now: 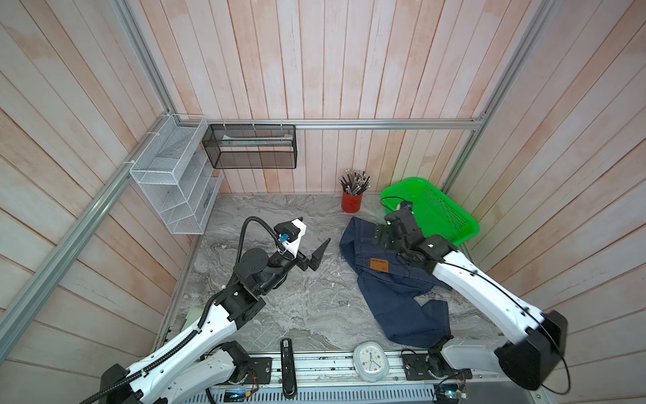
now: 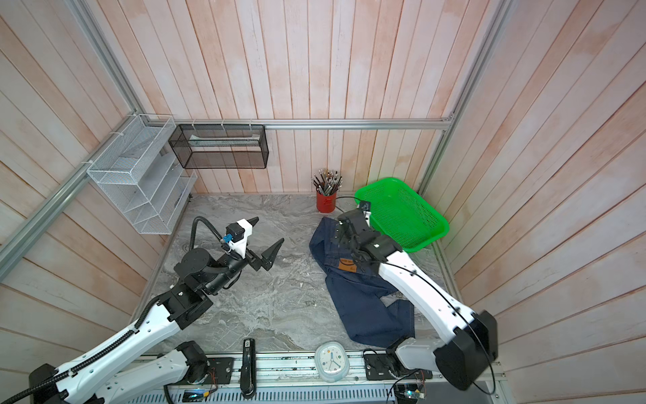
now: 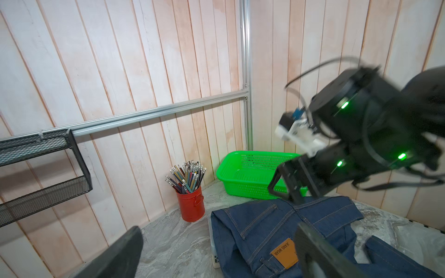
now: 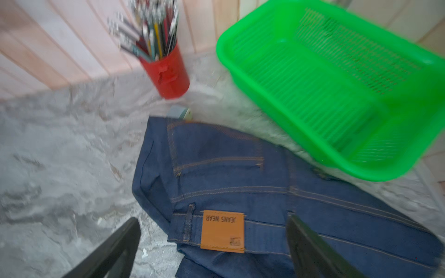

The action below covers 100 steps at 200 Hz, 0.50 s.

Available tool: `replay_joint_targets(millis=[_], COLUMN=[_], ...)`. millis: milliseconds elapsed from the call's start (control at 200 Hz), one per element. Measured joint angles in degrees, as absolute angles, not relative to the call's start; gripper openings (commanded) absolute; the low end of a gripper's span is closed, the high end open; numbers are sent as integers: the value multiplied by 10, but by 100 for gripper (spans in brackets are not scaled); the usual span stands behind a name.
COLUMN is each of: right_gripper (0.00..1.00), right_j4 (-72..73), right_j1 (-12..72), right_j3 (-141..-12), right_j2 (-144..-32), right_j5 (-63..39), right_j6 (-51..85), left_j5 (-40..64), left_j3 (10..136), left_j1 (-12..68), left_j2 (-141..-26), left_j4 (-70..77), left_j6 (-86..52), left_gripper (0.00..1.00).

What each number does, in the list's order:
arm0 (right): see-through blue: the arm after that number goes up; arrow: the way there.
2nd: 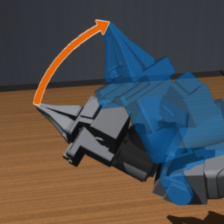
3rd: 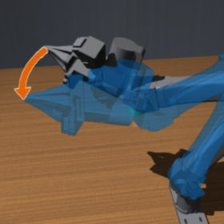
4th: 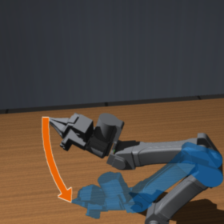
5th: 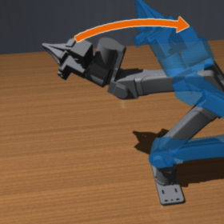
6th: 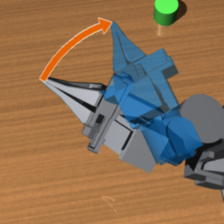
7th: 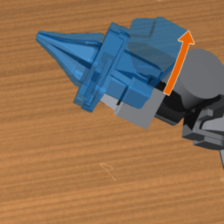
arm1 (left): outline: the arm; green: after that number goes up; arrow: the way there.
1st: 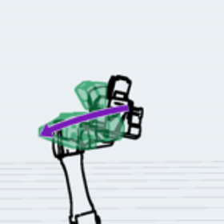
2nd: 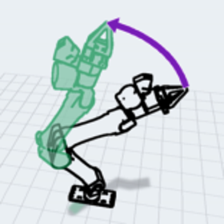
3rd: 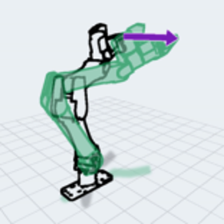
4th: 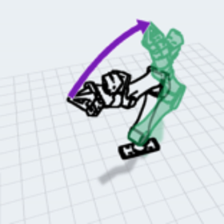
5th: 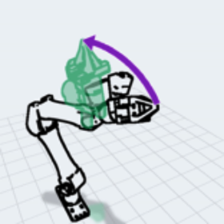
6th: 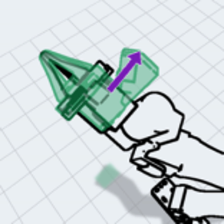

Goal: Fold and stack the trousers
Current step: Place the trousers at the middle-right of the table, then flatten out the trousers at the center of the table.

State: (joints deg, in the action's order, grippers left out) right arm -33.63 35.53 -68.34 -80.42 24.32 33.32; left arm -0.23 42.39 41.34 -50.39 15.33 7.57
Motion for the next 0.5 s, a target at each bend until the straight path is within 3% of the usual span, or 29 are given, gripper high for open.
replay_joint_targets(millis=[195,500], right_gripper=[96,95], right_j4=[-335,-347], right_j1=[369,378], right_j3=[-694,-776], right_j2=[-960,-1087], right_j5=[170,151], right_j6=[308,274], left_j5=[-36,-51], left_j3=[409,395], left_j1=[413,411], left_j2=[-436,-414], left_j4=[138,114], left_j6=[72,65], left_gripper=[100,100])
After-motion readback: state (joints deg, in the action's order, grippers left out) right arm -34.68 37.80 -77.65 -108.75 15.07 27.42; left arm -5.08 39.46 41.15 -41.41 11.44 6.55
